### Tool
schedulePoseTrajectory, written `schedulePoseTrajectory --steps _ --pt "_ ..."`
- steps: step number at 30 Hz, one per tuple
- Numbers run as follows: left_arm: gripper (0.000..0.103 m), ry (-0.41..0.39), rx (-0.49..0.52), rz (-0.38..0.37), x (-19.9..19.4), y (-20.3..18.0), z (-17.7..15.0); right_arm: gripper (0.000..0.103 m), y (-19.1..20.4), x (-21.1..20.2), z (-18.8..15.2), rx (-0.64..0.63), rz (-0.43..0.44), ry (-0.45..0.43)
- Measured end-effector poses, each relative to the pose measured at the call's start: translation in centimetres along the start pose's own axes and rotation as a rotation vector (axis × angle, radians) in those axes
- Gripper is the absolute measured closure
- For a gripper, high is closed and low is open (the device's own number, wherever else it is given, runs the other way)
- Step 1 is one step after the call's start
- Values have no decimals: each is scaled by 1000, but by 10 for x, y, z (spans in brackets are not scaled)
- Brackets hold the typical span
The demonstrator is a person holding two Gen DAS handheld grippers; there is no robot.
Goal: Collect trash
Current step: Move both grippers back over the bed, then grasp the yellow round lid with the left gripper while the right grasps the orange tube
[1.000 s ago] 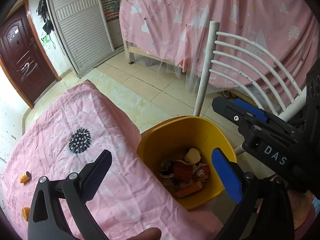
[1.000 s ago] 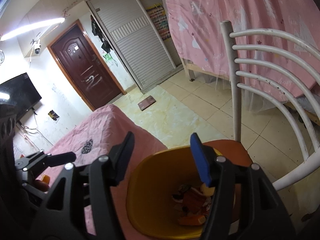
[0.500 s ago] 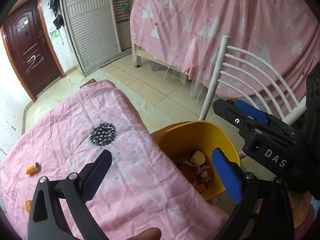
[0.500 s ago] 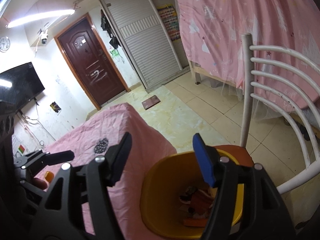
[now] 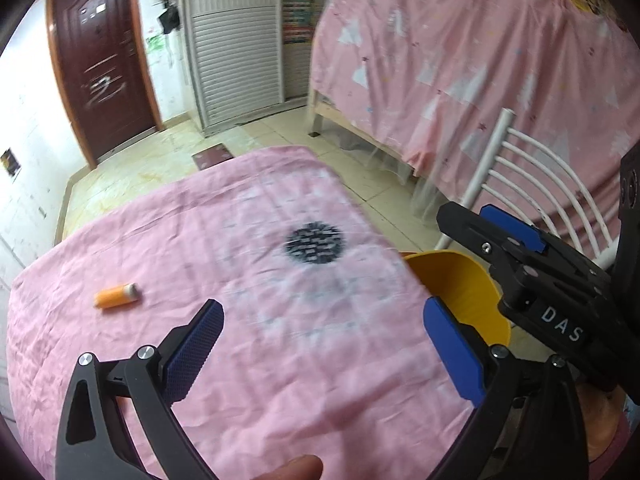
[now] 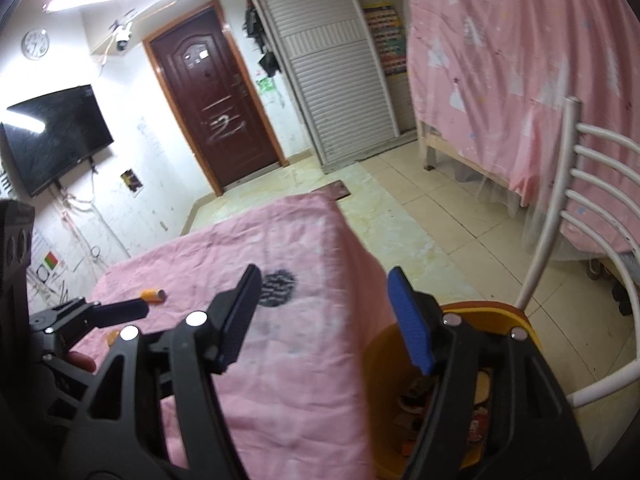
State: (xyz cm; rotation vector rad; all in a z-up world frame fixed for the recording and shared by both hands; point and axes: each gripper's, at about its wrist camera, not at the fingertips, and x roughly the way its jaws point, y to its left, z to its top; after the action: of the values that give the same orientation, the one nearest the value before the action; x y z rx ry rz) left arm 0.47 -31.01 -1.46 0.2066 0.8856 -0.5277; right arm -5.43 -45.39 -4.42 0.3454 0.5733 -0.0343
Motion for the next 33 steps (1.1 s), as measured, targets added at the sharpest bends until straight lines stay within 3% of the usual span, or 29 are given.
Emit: schedulePoseTrajectory --steps 19,28,33 --pt "10 13 -225 65 -13 128 -36 34 115 53 -7 -157 106 90" --pt "11 47 -288 74 -1 167 -54 31 160 78 -13 -224 145 132" --pt "28 74 -299 71 8 179 -65 30 175 90 -19 -243 154 161"
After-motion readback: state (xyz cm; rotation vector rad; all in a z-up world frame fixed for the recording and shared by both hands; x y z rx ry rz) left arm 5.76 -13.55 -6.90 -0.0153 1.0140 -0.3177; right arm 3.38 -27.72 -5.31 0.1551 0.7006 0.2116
